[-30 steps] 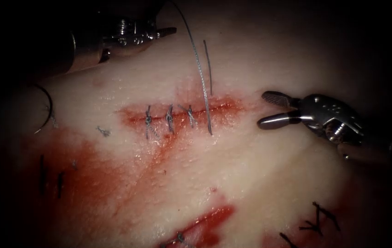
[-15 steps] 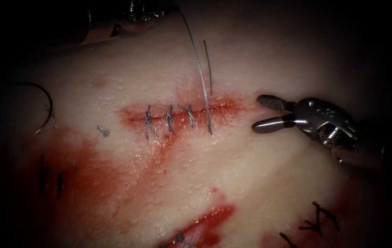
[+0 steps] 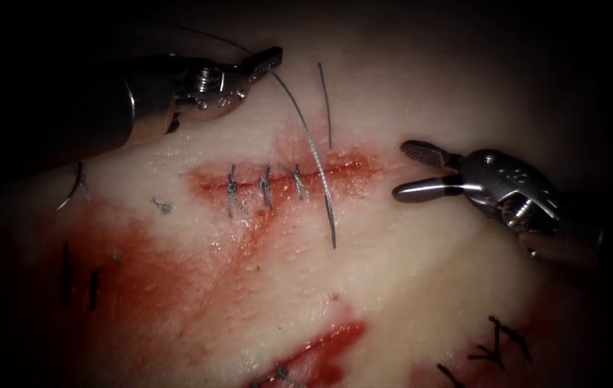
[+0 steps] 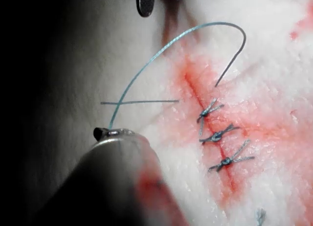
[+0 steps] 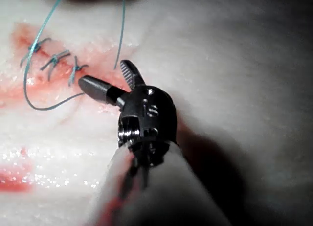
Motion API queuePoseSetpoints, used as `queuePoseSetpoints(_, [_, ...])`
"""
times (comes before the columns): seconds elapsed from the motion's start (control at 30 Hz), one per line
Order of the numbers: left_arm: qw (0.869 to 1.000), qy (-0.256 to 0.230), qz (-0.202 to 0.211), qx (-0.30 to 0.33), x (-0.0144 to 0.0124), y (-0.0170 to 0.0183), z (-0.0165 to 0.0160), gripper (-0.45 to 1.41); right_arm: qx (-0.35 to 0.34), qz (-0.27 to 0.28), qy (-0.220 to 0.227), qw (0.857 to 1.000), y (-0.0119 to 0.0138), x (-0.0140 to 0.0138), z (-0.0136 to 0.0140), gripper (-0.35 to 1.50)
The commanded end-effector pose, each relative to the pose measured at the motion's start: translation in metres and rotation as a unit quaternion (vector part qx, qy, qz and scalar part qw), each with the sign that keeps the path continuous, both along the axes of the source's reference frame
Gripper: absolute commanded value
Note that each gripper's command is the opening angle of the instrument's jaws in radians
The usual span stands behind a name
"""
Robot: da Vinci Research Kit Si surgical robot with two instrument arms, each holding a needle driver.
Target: Wound Closure
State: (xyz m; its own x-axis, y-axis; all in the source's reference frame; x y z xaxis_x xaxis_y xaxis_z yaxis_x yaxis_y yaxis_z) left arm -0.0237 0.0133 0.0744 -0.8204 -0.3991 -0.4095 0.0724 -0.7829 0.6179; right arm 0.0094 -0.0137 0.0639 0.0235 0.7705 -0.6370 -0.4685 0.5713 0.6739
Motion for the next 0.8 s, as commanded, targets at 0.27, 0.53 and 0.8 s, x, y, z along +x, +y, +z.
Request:
queuePoseSetpoints(0.27, [1.0, 0.0, -0.009, -0.009, -0.0009, -0.0031, -0.0031, -0.45, 0.122, -0.003, 0.067, 0.99, -0.0002, 0.004, -0.0028, 1.4])
queuePoseSetpoints(0.53, [0.999, 0.008, -0.032, -0.026, -0.0019, -0.0073, -0.0056, -0.45, 0.231, -0.046, 0.038, 0.971, -0.0018, 0.0094, -0.0061, 1.4])
queuePoseSetpoints(0.8, [0.997, 0.018, -0.056, -0.05, -0.0032, -0.0098, -0.0077, -0.45, 0.251, -0.07, 0.031, 0.965, -0.0035, 0.0131, -0.0069, 1.38])
